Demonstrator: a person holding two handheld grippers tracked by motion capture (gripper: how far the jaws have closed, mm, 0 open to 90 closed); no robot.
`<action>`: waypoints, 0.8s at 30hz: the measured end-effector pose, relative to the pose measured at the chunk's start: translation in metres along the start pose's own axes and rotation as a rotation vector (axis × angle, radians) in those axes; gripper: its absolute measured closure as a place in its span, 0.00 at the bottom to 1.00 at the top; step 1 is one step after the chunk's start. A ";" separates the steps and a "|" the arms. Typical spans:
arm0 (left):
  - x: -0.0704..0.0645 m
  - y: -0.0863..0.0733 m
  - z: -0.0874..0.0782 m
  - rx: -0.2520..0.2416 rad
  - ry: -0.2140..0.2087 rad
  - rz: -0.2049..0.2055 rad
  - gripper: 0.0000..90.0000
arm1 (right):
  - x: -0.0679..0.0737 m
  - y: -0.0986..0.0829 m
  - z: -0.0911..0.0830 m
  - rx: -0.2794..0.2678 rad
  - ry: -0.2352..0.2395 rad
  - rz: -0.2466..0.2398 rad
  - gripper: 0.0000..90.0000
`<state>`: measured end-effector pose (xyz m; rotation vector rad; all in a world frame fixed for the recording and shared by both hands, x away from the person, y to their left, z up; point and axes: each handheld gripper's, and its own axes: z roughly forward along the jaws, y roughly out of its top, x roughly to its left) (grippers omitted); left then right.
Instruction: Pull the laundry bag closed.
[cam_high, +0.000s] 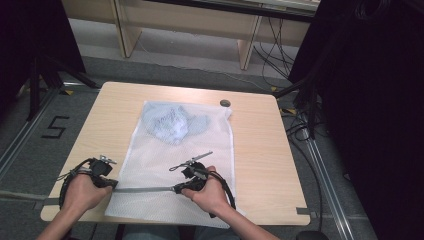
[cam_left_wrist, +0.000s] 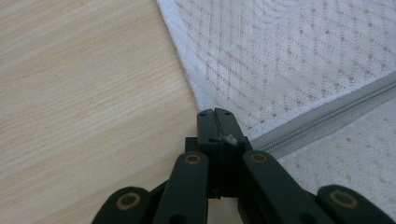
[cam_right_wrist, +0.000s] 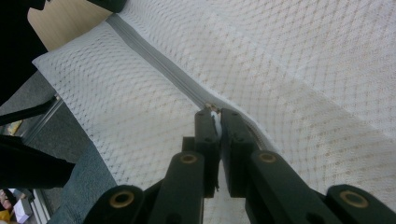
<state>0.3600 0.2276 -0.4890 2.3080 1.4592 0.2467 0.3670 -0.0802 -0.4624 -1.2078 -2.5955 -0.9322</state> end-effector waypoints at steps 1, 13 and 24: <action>0.000 0.000 0.000 0.000 0.000 -0.001 1.00 | 0.000 0.000 0.000 0.002 -0.005 -0.003 0.97; 0.000 0.000 0.000 0.003 0.001 0.009 1.00 | -0.001 -0.002 -0.002 0.003 -0.008 -0.004 0.97; 0.000 0.001 0.000 0.002 0.002 0.004 1.00 | -0.004 -0.004 -0.006 0.010 -0.017 0.029 0.97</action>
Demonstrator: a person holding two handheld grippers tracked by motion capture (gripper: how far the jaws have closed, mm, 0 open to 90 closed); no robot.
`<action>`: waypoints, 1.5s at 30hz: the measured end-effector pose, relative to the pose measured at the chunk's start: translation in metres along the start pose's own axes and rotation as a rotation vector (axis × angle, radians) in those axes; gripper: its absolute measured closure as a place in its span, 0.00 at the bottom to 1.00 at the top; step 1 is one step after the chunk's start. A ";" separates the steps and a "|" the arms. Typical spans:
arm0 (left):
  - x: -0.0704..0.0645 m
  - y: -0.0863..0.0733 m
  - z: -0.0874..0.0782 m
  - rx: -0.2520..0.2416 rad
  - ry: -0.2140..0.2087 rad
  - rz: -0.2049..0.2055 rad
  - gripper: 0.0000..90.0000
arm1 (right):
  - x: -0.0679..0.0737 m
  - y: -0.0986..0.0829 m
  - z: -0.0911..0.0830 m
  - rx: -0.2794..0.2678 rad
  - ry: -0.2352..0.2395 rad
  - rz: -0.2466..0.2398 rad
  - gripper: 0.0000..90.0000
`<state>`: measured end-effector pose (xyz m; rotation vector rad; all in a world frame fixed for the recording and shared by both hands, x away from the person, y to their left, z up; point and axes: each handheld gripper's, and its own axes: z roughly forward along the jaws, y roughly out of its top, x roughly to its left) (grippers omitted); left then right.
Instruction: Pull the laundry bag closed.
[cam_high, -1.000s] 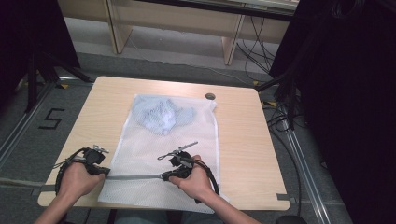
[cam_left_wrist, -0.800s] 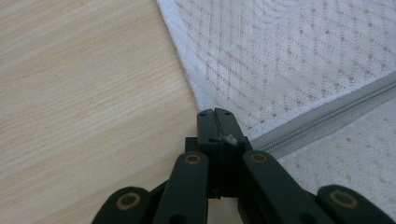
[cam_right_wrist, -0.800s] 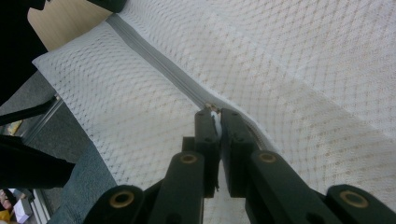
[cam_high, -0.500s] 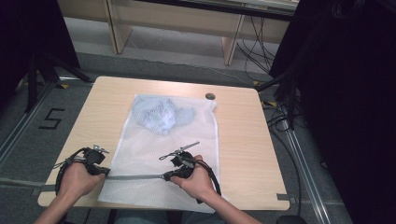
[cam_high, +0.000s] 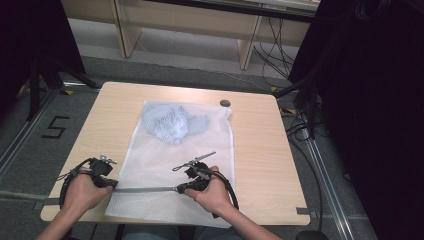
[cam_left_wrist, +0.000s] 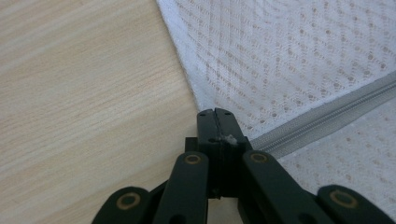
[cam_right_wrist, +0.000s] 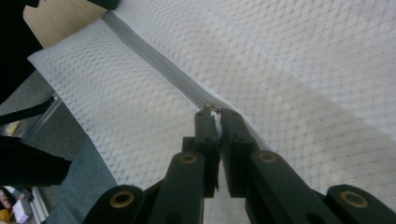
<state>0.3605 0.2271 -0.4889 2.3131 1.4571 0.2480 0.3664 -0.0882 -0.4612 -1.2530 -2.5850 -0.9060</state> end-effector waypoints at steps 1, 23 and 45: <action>0.000 0.000 0.000 0.000 0.000 0.000 1.00 | -0.001 0.000 0.000 -0.003 0.003 -0.006 0.97; 0.001 0.000 0.000 0.001 0.003 0.009 1.00 | -0.005 -0.004 -0.005 -0.007 -0.009 0.001 0.97; 0.000 0.000 0.000 0.001 0.002 0.003 1.00 | -0.009 -0.006 -0.008 -0.011 -0.023 0.001 0.97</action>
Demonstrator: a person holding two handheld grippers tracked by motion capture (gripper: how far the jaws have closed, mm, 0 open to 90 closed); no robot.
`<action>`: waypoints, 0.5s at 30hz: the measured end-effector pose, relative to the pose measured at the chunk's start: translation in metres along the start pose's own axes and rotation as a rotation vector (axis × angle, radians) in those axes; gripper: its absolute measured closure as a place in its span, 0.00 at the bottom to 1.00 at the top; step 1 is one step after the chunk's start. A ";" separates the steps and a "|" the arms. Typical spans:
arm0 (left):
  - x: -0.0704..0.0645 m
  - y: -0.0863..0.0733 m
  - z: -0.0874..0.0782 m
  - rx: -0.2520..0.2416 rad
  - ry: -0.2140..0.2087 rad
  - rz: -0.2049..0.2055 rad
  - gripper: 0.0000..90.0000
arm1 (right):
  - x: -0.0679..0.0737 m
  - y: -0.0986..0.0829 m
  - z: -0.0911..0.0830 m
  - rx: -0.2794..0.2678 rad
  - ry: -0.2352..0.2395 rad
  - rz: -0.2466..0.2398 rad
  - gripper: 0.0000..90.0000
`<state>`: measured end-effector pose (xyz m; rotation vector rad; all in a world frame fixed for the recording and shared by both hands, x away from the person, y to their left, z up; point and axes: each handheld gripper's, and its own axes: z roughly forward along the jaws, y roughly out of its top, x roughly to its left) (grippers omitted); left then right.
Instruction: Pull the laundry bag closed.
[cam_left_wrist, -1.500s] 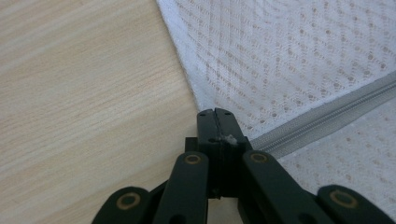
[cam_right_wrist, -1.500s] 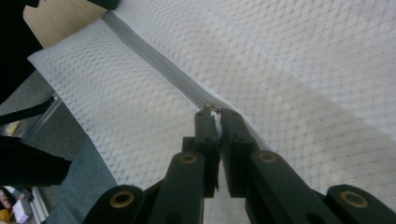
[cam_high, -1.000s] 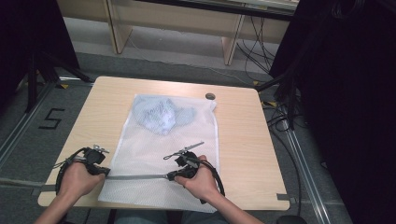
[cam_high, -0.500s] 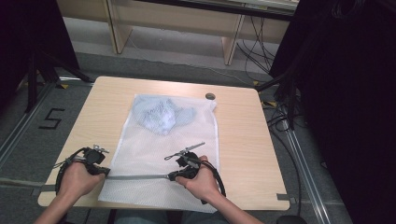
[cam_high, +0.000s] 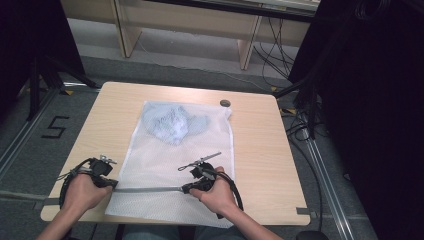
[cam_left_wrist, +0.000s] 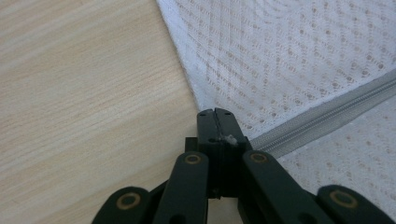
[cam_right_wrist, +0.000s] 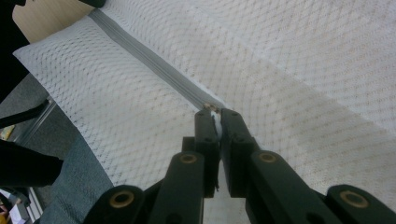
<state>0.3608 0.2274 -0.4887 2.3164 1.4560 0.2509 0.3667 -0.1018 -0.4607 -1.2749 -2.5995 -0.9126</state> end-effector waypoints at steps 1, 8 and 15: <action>0.001 0.000 0.000 0.001 0.001 0.009 1.00 | -0.001 0.000 0.000 0.003 0.005 0.001 0.97; 0.000 0.000 0.000 0.000 0.001 0.005 1.00 | -0.001 -0.001 -0.002 0.015 0.004 0.026 0.97; -0.001 0.000 0.001 -0.009 0.002 -0.008 1.00 | -0.006 -0.001 -0.003 0.005 0.008 0.019 0.96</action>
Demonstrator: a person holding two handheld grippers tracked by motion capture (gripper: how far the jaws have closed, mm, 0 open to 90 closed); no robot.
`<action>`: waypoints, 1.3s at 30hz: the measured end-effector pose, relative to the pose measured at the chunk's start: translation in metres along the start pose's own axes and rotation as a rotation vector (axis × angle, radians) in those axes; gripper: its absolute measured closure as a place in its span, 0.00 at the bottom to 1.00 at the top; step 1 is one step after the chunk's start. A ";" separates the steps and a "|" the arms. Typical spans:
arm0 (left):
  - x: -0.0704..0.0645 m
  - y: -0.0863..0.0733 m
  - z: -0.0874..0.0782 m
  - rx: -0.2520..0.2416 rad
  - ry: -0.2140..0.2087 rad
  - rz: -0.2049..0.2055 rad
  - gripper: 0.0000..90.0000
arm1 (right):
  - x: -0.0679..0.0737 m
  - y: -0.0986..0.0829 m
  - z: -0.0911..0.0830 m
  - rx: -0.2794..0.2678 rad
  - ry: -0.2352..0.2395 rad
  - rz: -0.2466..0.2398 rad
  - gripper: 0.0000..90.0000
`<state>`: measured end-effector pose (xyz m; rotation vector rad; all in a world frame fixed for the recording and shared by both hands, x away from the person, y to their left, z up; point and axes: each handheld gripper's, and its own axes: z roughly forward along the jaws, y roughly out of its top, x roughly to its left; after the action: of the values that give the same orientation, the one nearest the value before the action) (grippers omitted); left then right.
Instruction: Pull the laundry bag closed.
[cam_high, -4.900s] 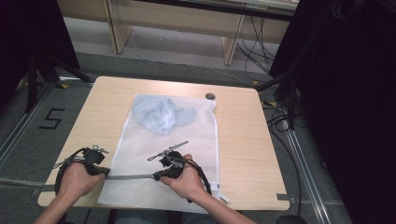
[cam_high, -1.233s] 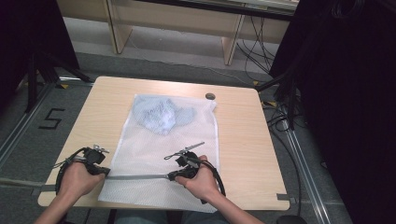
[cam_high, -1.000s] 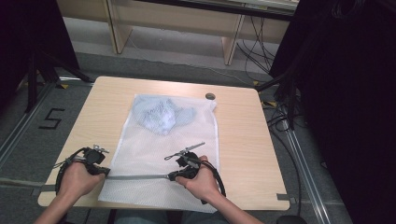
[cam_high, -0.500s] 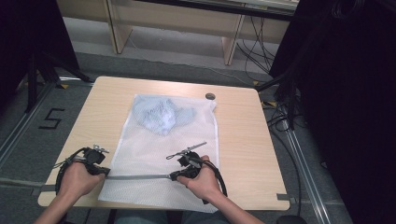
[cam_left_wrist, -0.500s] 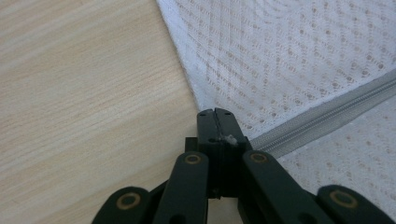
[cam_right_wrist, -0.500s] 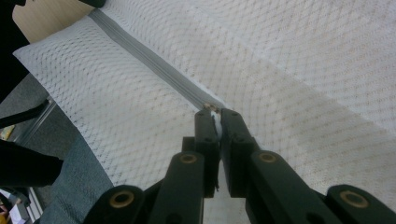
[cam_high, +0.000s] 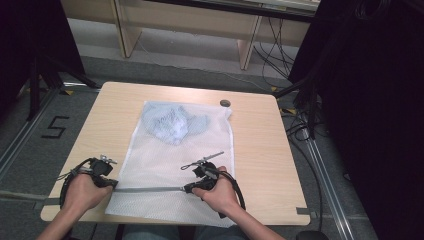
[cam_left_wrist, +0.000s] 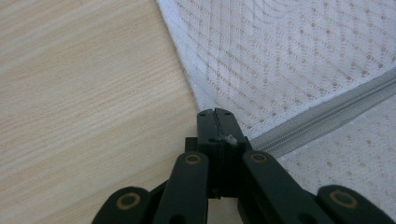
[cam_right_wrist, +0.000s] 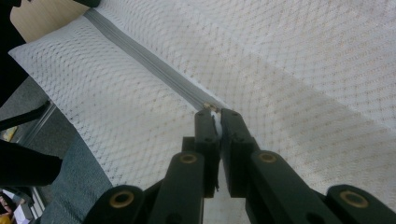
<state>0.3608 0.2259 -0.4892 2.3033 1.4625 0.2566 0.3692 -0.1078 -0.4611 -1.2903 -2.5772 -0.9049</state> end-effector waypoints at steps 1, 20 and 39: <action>0.000 0.000 0.000 0.000 -0.001 0.000 1.00 | 0.000 0.000 0.000 -0.001 -0.004 -0.002 0.96; 0.000 0.000 0.000 0.001 -0.001 -0.003 1.00 | -0.005 -0.003 -0.006 0.005 -0.006 0.017 0.96; 0.001 0.000 -0.001 0.010 0.000 0.010 1.00 | -0.006 -0.003 -0.010 -0.001 -0.011 0.008 0.97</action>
<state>0.3615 0.2272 -0.4886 2.3191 1.4559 0.2519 0.3687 -0.1190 -0.4564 -1.3089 -2.5785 -0.9003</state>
